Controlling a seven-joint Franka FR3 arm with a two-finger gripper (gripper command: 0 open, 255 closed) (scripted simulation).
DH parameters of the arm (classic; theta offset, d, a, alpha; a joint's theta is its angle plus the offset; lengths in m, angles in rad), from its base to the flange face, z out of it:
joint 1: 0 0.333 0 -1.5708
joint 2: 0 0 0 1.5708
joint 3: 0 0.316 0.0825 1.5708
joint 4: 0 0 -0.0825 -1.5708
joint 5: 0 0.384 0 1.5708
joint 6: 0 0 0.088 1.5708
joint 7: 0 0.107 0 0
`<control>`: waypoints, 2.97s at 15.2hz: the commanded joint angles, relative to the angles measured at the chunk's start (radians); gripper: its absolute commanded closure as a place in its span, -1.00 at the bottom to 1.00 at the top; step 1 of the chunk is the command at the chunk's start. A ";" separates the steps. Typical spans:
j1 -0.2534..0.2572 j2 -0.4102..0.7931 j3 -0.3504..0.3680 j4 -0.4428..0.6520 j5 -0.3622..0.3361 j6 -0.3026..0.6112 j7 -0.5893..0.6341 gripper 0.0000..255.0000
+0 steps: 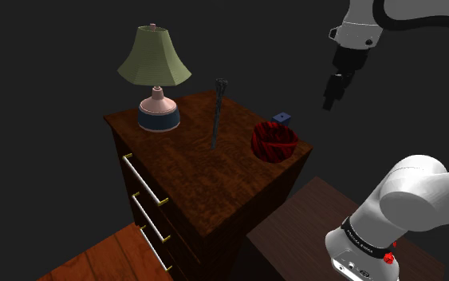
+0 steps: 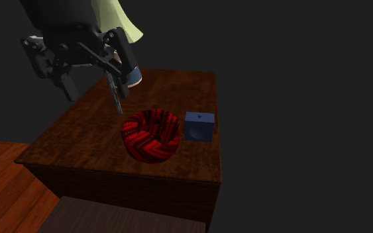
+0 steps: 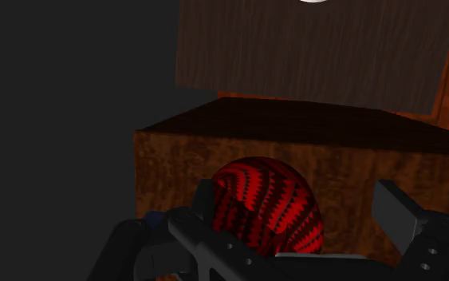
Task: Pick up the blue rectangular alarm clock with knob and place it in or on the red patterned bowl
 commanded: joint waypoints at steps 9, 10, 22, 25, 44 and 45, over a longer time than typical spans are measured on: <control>0.071 0.097 -0.244 -0.073 -0.151 0.221 -0.456 -1.00; 0.082 0.120 -0.275 -0.072 -0.164 0.251 -0.512 -1.00; 0.285 0.546 -0.619 0.064 -0.122 0.595 -1.224 -1.00; 0.341 0.689 -0.684 0.127 -0.025 0.660 -1.434 -1.00; 0.357 0.911 -0.707 0.154 0.167 0.802 -1.697 -1.00; 0.357 0.911 -0.707 0.154 0.167 0.802 -1.697 1.00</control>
